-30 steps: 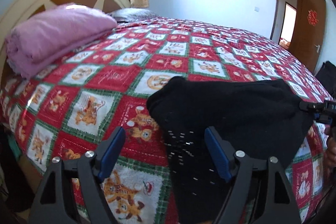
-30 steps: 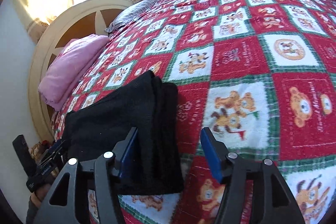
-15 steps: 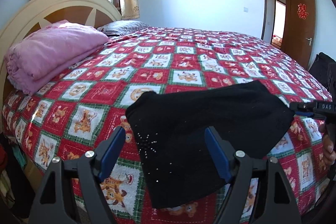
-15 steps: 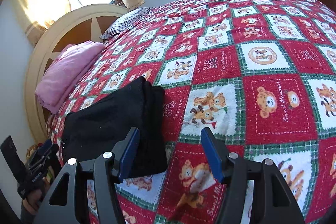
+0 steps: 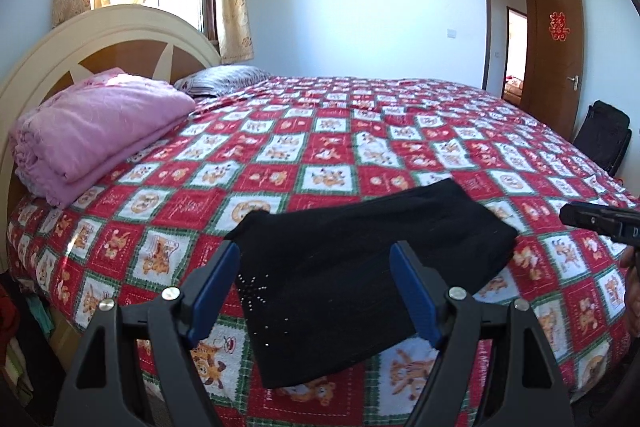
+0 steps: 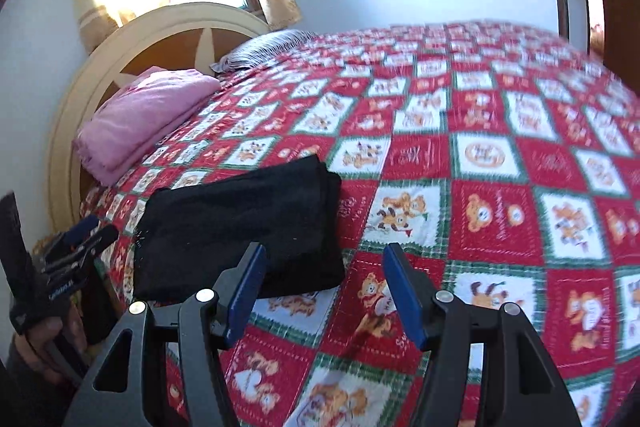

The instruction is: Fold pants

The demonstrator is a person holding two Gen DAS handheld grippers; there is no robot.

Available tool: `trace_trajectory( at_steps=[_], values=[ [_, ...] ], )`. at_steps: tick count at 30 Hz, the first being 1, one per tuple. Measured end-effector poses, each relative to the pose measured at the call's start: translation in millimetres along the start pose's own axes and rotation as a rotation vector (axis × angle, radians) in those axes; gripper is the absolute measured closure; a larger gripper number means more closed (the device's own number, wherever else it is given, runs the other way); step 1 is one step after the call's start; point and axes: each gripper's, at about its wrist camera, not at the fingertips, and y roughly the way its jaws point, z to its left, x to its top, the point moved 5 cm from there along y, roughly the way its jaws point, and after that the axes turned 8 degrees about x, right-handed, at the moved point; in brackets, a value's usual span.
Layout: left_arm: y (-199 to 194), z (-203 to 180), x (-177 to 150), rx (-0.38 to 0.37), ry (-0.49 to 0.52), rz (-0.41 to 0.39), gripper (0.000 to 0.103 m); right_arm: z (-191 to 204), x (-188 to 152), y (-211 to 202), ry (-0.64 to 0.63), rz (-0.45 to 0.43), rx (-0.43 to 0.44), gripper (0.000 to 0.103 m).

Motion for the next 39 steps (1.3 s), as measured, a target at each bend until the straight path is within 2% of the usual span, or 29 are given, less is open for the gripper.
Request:
trace_trajectory(
  at_steps=[7,8,10,14,21,26,39],
  values=[
    [-14,-5,8,0.002,0.002,-0.036,0.021,25,12,-28,-0.068,-0.07,-0.002,0.041],
    [-16,-5,9,0.003,0.001,-0.042,0.018,28,13,-32,-0.075,-0.082,-0.002,0.041],
    [-18,-5,10,0.022,0.001,-0.054,0.004,35,15,-38,-0.094,-0.097,-0.001,0.04],
    [-20,-4,12,0.033,-0.002,-0.069,0.003,44,16,-44,-0.115,-0.112,0.011,0.037],
    [-24,-4,13,0.035,-0.01,-0.08,0.003,50,14,-44,-0.137,-0.115,-0.002,0.037],
    [-26,-3,16,0.035,-0.013,-0.092,0.003,59,15,-52,-0.178,-0.15,-0.011,0.036],
    [-26,-4,15,0.036,-0.011,-0.086,0.003,58,16,-55,-0.175,-0.165,-0.015,0.035]
  ],
)
